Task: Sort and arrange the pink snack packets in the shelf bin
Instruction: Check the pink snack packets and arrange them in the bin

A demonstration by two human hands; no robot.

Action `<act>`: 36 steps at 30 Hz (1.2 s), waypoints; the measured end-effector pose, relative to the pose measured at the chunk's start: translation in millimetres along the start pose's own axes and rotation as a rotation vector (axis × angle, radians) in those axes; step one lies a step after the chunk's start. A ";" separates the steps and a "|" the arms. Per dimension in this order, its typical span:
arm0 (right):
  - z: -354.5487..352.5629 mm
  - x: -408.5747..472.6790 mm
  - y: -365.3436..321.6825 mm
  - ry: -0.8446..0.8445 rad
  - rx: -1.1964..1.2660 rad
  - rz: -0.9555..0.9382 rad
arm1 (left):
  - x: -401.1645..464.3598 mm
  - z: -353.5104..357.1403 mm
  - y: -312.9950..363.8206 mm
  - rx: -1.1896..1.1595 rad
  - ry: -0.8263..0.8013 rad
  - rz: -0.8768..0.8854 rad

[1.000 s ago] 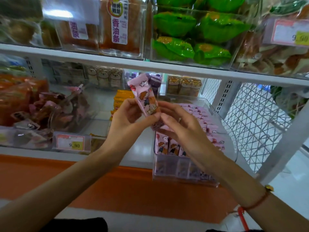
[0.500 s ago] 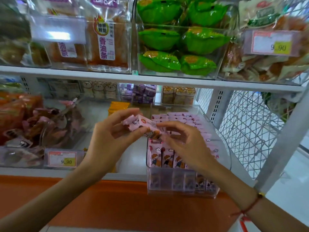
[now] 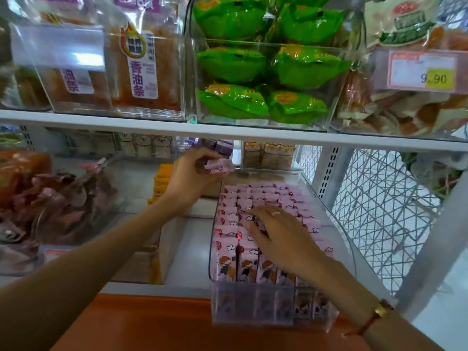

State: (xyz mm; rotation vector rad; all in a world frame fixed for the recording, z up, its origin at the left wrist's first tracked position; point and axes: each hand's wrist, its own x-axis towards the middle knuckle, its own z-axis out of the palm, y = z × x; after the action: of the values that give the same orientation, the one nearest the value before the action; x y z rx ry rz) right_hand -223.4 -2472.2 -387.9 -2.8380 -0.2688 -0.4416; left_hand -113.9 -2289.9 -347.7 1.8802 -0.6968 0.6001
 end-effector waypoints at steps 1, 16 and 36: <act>1.2 -0.4 0.7 0.018 -0.008 -0.008 | 4.5 3.0 -3.3 0.003 -0.025 -0.004; 0.5 1.0 2.7 -0.032 0.010 0.002 | 48.4 35.0 -19.2 0.624 -0.488 -0.164; 27.4 146.3 18.6 -0.486 -0.107 0.111 | -112.6 -13.0 36.9 -0.095 -0.227 -0.378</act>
State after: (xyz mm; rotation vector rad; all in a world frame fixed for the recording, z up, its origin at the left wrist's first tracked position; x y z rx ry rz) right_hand -74.8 -2461.6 -370.5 -3.0067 -0.1776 0.2718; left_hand -220.9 -2267.7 -395.3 1.9412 -0.4829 0.1117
